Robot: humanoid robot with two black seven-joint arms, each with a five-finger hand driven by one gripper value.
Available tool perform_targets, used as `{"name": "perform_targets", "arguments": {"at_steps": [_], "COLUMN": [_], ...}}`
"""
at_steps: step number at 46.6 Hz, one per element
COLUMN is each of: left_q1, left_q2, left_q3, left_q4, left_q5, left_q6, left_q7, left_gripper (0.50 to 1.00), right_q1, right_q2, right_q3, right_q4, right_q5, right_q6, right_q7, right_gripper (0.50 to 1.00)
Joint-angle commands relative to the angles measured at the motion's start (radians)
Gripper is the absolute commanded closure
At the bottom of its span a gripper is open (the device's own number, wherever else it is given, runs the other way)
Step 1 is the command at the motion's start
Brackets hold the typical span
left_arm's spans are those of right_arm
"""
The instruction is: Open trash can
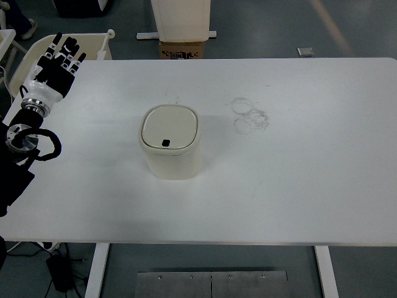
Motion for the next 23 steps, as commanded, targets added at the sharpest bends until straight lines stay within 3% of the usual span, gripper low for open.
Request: {"name": "perform_targets", "arguments": {"at_steps": [1, 23], "left_q1": [0.000, 0.014], "left_q2": [0.000, -0.005], "left_q3": [0.000, 0.000], "left_q4": [-0.001, -0.002], "left_q5": [0.000, -0.004], "left_q6": [-0.003, 0.000], "left_q7": [0.000, 0.001], "left_gripper": [0.500, 0.500], "right_q1": [0.000, 0.000], "right_q2": [0.000, 0.000], "right_q3": [0.001, 0.000], "right_q4": [0.000, 0.000], "right_q5": [0.000, 0.000], "right_q6": [0.000, 0.000], "right_q7": [0.000, 0.000], "right_gripper": [0.507, 0.507]}}
